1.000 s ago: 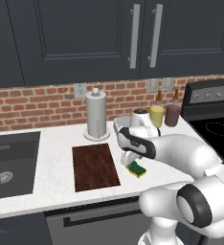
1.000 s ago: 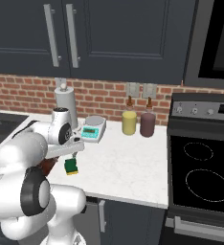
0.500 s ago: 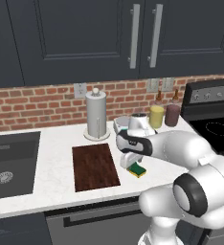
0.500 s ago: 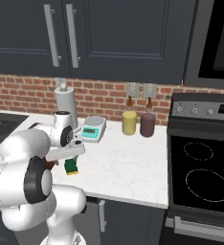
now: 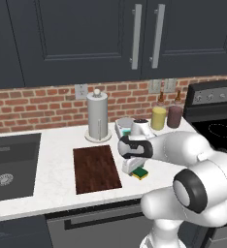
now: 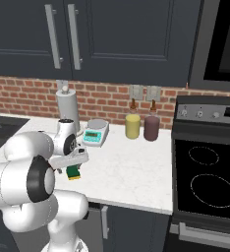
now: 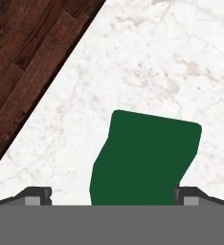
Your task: Pick up the sponge from the counter and clean the cutting board by briefly scrubbing or pressing down on the cutting board. Once finished, release the sponge.
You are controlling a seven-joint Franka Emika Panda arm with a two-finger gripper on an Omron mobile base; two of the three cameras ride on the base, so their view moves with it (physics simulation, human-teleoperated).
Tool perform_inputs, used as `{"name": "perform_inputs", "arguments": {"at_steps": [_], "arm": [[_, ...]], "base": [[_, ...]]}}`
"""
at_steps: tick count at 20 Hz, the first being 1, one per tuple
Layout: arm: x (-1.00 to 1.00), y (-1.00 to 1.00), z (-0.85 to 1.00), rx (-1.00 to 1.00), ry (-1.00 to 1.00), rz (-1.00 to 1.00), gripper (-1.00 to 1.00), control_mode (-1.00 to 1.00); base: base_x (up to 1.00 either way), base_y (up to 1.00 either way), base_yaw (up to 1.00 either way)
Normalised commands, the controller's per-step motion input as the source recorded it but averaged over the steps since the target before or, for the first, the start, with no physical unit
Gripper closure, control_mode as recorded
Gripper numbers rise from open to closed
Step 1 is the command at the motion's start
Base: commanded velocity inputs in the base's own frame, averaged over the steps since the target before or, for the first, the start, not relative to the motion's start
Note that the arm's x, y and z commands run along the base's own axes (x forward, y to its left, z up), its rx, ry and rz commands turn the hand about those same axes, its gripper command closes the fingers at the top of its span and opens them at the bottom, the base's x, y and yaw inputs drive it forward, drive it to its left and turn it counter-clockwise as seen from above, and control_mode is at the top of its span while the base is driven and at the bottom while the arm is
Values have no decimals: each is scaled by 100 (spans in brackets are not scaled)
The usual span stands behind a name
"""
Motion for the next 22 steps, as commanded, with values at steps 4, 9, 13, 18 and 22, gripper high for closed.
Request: {"name": "perform_inputs", "arguments": {"at_steps": [4, 9, 13, 18, 22], "arm": [[0, -10, -10, 0, 0, 0, -100, -100], [4, -14, -1, 0, 0, 0, -100, -100], [12, 0, 0, 0, 0, 0, -100, -100], [2, 0, -6, 0, 0, 0, -100, -100], [0, 0, -16, 0, 0, 0, -100, -100]], "base": [[0, 0, 0], [0, 0, 0], [0, 0, 0], [0, 0, 0], [0, 0, 0]]}}
